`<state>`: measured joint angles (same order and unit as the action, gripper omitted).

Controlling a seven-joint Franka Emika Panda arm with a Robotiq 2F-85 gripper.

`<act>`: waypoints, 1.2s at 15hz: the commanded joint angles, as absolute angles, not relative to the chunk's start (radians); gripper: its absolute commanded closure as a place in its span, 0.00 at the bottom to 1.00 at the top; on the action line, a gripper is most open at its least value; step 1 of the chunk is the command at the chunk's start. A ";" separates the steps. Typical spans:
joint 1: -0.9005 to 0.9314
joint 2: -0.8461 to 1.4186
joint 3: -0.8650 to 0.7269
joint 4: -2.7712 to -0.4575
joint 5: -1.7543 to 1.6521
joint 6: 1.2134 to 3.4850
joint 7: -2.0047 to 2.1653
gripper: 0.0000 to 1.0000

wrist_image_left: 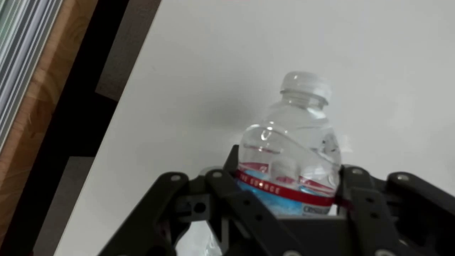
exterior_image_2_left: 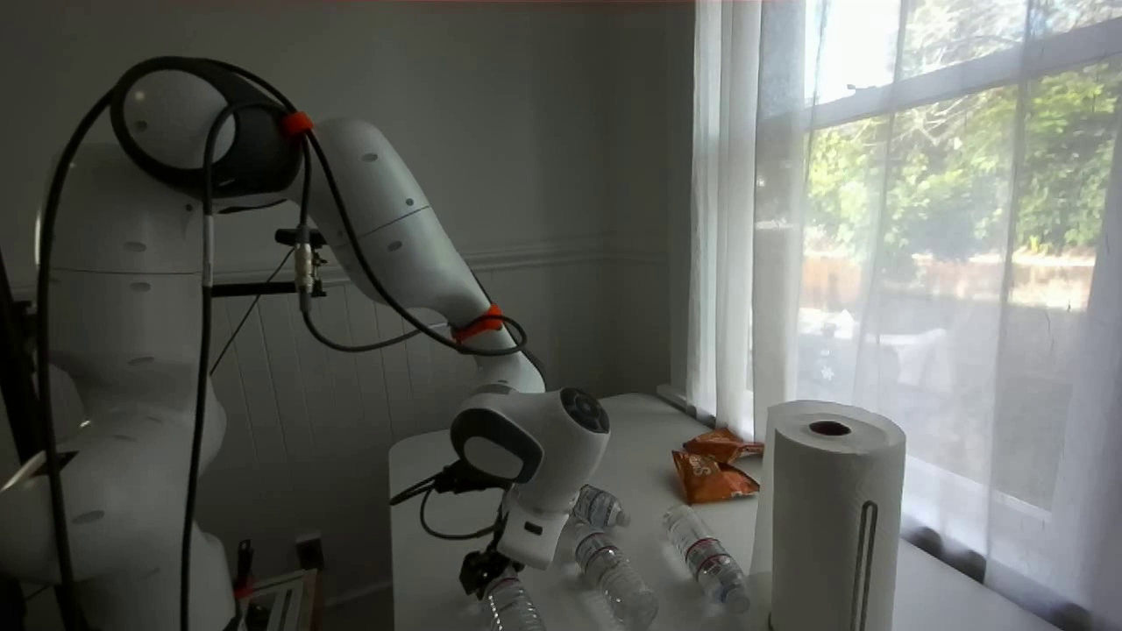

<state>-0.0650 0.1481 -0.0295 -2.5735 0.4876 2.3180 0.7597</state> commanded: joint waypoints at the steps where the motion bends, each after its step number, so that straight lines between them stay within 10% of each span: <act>1: -0.099 0.096 -0.058 -2.560 0.543 2.193 0.621 0.75; 18: -0.200 0.196 -0.167 -2.395 0.642 1.550 0.081 0.75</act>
